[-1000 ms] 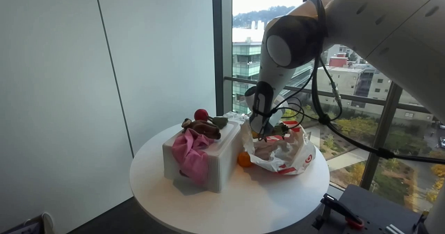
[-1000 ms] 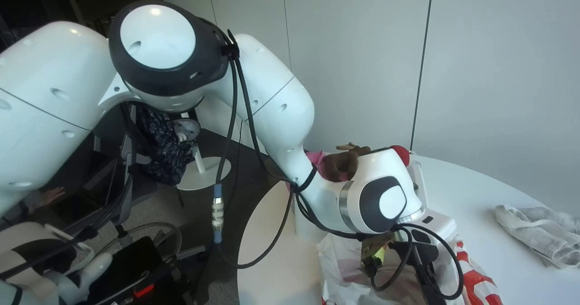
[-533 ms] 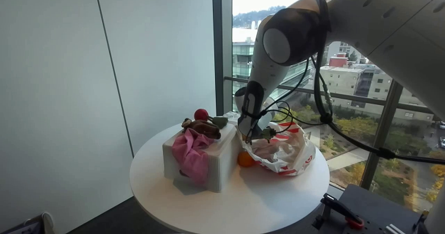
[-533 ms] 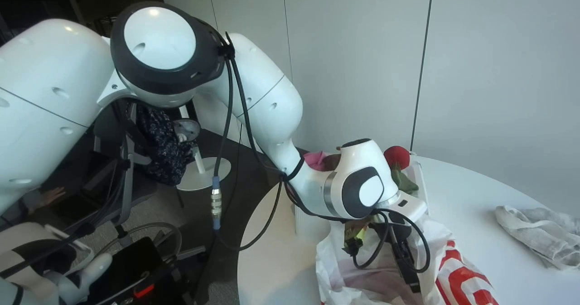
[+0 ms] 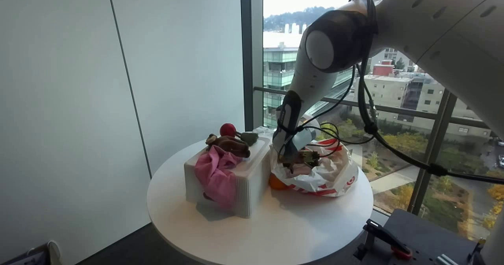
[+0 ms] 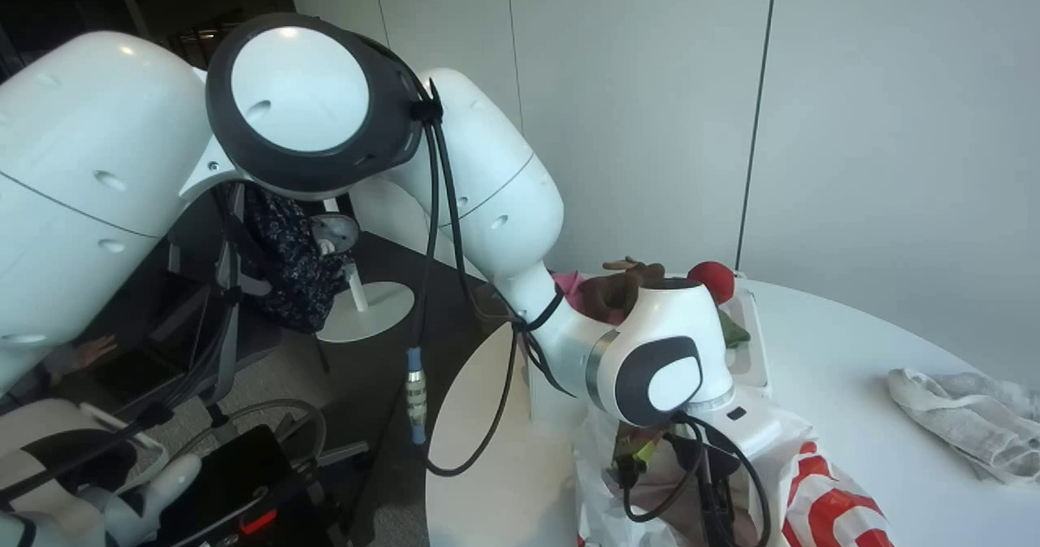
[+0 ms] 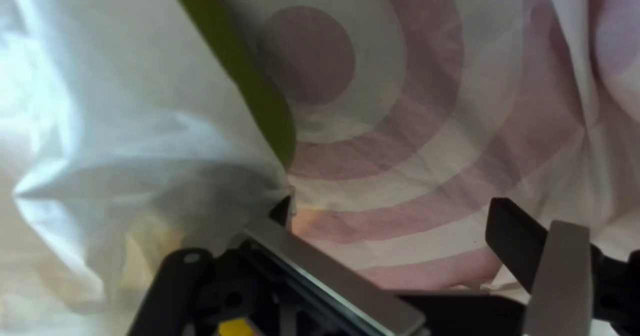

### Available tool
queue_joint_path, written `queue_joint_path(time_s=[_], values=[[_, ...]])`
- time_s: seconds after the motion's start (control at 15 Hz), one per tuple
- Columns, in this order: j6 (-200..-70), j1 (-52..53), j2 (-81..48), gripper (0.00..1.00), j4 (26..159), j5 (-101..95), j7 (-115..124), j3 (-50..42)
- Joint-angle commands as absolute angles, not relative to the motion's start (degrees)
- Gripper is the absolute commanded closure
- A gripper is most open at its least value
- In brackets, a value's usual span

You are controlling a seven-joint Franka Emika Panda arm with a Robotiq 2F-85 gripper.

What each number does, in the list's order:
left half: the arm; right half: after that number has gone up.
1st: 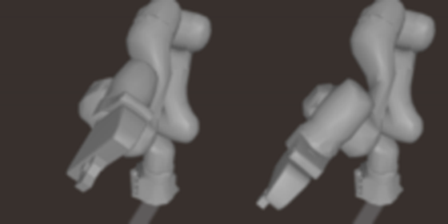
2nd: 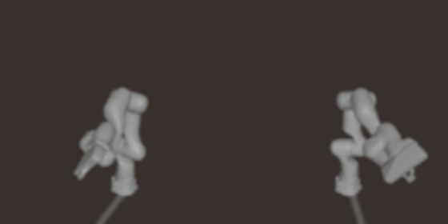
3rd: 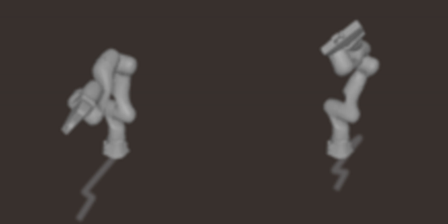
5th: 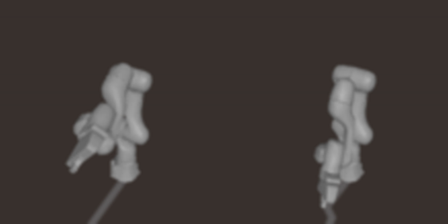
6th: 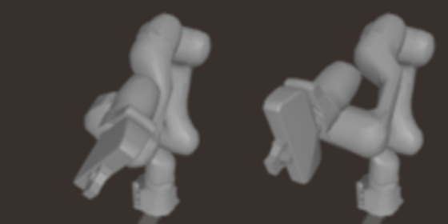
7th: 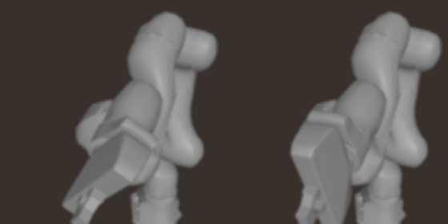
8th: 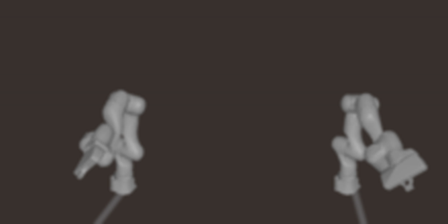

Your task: Empty the objects from the plastic and put it on the basket

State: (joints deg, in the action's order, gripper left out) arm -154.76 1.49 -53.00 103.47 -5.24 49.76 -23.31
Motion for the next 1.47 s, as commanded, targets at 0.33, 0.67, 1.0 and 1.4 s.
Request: queue_joint_path(time_s=[0.33,0.67,1.0,1.4], values=[[-146.69,5.39,-47.28,0.00,108.76,-7.44,50.77,-29.71],[-144.10,4.10,-48.94,0.00,110.43,-7.53,51.52,-29.16],[-148.08,3.47,-51.20,0.00,111.26,-8.10,51.90,-29.91],[-150.08,3.71,-52.23,0.42,110.63,-7.04,51.58,-29.72]])
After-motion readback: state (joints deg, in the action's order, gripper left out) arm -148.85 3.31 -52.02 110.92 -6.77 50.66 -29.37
